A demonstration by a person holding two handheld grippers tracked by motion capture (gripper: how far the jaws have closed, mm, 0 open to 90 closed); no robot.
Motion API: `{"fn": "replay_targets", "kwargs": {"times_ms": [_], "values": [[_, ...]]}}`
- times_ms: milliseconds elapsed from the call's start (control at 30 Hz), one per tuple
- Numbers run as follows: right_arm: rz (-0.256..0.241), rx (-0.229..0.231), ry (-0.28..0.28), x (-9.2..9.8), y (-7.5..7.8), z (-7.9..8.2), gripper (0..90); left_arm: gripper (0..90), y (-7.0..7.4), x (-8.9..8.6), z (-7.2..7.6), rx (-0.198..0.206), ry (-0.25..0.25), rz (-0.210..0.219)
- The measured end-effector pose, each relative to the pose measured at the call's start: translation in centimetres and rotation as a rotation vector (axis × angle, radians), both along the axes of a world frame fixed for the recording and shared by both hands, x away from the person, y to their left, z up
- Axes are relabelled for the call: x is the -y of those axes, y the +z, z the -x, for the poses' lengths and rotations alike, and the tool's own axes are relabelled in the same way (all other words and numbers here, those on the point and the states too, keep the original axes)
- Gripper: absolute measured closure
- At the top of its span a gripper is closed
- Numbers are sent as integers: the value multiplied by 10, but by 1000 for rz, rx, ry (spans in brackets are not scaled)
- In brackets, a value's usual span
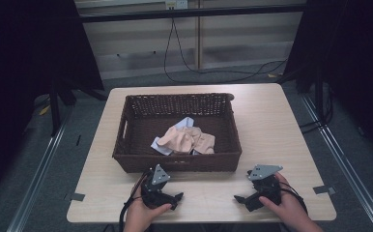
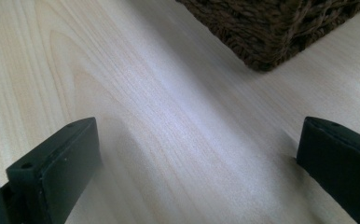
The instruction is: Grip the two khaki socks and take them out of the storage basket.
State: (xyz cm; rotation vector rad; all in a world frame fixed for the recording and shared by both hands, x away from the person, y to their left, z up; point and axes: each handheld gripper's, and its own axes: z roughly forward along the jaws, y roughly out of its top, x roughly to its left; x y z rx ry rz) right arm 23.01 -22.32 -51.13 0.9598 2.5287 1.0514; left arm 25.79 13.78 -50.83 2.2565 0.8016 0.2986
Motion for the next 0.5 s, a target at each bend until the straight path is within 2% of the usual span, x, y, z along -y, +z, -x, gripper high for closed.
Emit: {"fn": "replay_targets", "kwargs": {"times_ms": [100,200,233,267,300,333,367,433,467,500], "values": [[0,1,1,0,0,0,0,11,0,0,0,0,3,3],[0,0,0,0,0,0,0,45,3,-1,-1,-16,1,-13],[0,0,0,0,0,0,0,43,7,0,-2,-43,-13,-44],[0,0,0,0,0,0,0,43,7,0,-2,-43,-13,-44],[0,1,1,0,0,0,0,42,8,0,-2,-63,-20,-42],[0,0,1,0,0,0,0,41,12,0,-4,-107,-43,-52],[0,0,1,0,0,0,0,28,12,0,-4,-107,-43,-52],[0,0,0,0,0,0,0,22,22,-1,-6,-149,-102,-83],[0,0,0,0,0,0,0,15,22,-1,-6,-149,-102,-83],[0,0,0,0,0,0,0,15,26,-1,-7,-169,-120,-92]]}}
